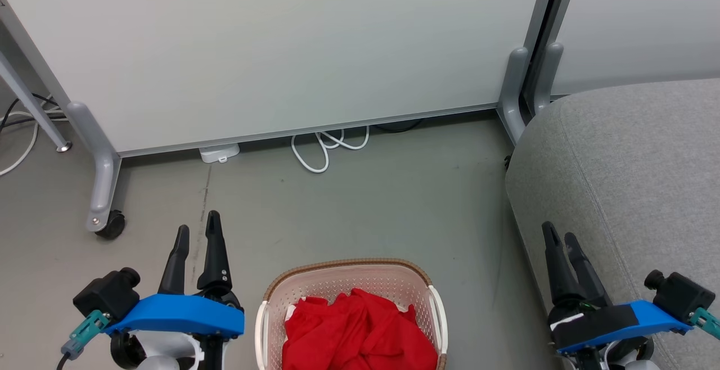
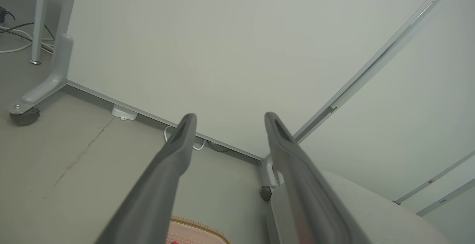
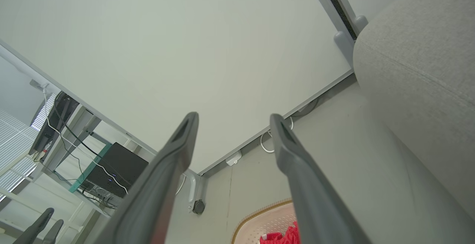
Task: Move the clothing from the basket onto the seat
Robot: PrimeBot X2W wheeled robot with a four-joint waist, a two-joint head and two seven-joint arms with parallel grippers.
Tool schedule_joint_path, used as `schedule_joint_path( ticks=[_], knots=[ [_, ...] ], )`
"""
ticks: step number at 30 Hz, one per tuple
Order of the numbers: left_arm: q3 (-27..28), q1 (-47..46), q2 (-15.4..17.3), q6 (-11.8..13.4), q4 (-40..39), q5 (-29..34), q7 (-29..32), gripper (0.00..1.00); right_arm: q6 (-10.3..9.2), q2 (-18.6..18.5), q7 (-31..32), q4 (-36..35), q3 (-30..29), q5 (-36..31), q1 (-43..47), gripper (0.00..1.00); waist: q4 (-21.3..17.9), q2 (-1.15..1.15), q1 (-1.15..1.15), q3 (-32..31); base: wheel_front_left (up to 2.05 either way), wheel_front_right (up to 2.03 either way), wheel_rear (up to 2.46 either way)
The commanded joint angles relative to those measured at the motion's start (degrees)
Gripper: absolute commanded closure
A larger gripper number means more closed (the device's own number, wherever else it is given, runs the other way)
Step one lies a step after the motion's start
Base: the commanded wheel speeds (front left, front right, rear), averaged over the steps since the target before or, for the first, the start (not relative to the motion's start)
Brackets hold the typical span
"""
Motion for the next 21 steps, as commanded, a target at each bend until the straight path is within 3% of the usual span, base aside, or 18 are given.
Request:
schedule_joint_path(
  ticks=[1, 21],
  knots=[
    [-0.3, -1.3, 0.4, 0.2, -0.7, 1.6, -0.6, 0.0, 0.09, -0.4, -0.5, -0.6, 0.2, -1.5, -1.3, 0.0, 0.0, 0.0, 0.0, 0.0, 0.0, 0.0, 0.0],
    [-3.0, -1.2, 0.4, -0.3, 0.6, 13.8, -3.7, 0.0, 0.11, -0.6, -3.6, 0.2, 1.7, -14.0, -1.3, 0.0, 0.2, 0.0, 0.0, -0.1, 0.0, 0.0, 0.0]
  ],
)
